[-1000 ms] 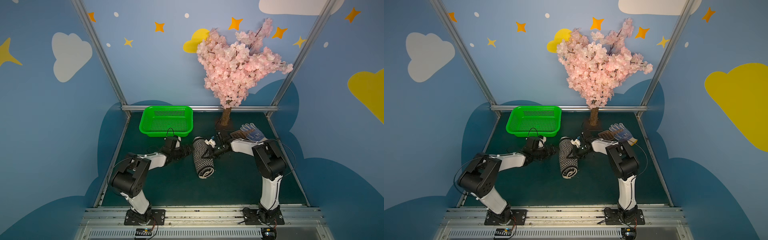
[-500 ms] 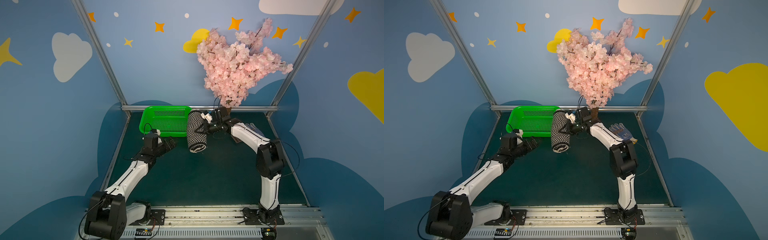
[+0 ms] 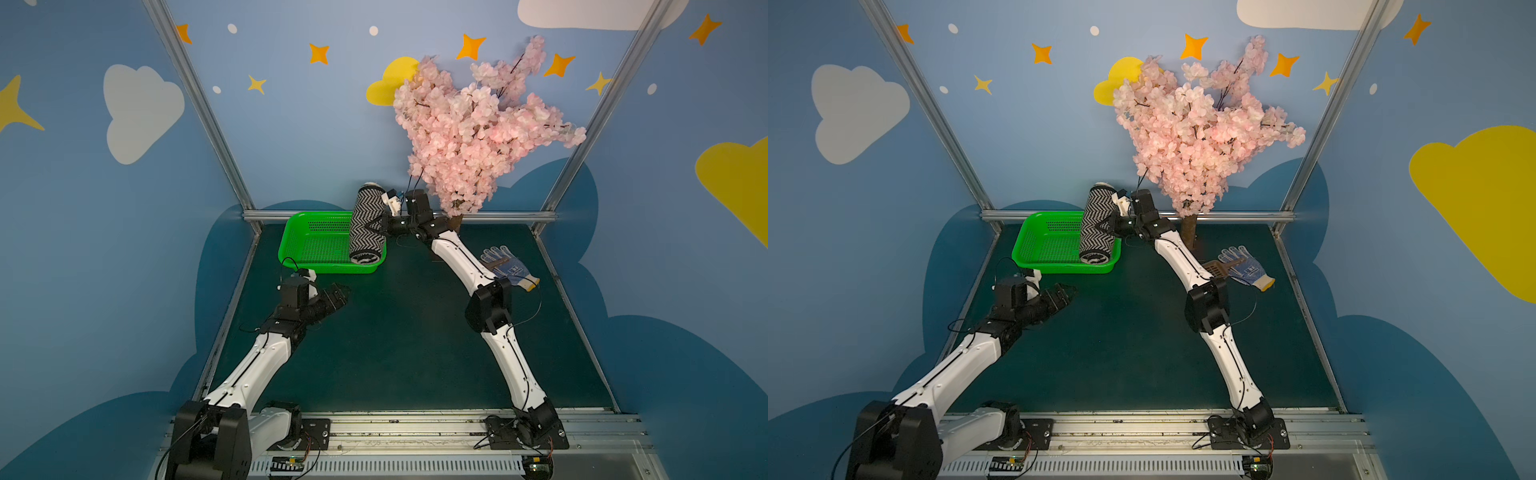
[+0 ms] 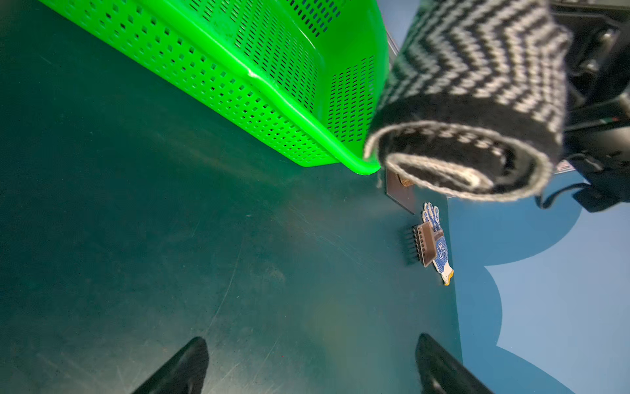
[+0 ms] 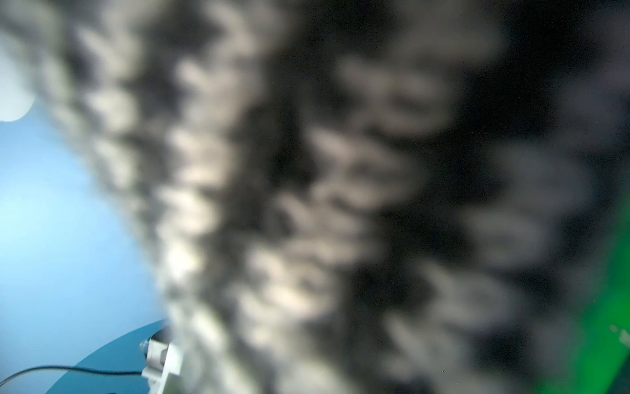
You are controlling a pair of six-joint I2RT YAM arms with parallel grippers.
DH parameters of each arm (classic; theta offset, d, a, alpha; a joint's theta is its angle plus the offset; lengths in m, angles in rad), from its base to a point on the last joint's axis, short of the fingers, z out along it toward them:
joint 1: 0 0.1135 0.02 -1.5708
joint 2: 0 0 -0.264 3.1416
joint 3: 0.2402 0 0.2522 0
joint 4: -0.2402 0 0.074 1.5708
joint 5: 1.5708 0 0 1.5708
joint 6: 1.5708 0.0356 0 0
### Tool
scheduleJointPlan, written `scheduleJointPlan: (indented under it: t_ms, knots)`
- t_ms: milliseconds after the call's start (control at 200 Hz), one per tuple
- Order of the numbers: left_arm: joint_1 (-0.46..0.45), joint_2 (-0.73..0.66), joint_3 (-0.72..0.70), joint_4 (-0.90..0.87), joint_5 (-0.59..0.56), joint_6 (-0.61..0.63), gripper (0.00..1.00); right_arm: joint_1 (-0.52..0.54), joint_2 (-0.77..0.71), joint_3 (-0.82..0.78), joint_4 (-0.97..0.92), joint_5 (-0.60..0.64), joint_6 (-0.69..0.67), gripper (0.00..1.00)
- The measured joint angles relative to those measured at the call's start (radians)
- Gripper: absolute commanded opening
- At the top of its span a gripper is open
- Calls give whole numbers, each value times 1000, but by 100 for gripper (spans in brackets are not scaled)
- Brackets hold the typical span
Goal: Roll up the scarf and place it into the basket
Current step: Place the scarf in the basket.
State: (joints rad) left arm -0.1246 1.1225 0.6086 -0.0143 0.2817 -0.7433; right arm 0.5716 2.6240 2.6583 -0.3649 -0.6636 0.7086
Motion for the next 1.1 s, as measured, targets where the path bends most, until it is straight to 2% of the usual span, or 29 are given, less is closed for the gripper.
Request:
scheduleJointPlan:
  t_ms: [295,666,891,926,1016,1101]
  knots:
    - [0,-12,-32,-4,19,8,95,18,128,6,22,85,31,0]
    - [0,-13,-46,-8,41,14,96,39,89,10,-256,280,-74,0]
    - [0,-63,-47,-58,39,29,96,49,48,-6,-400,371,-134,0]
    - [0,-69,-47,-66,37,33,97,50,47,-6,-407,383,-135,7]
    - [0,-72,-46,-82,35,42,97,50,47,-3,-412,410,-132,15]
    - [0,-72,-46,-104,36,44,97,50,54,25,-430,427,-126,17]
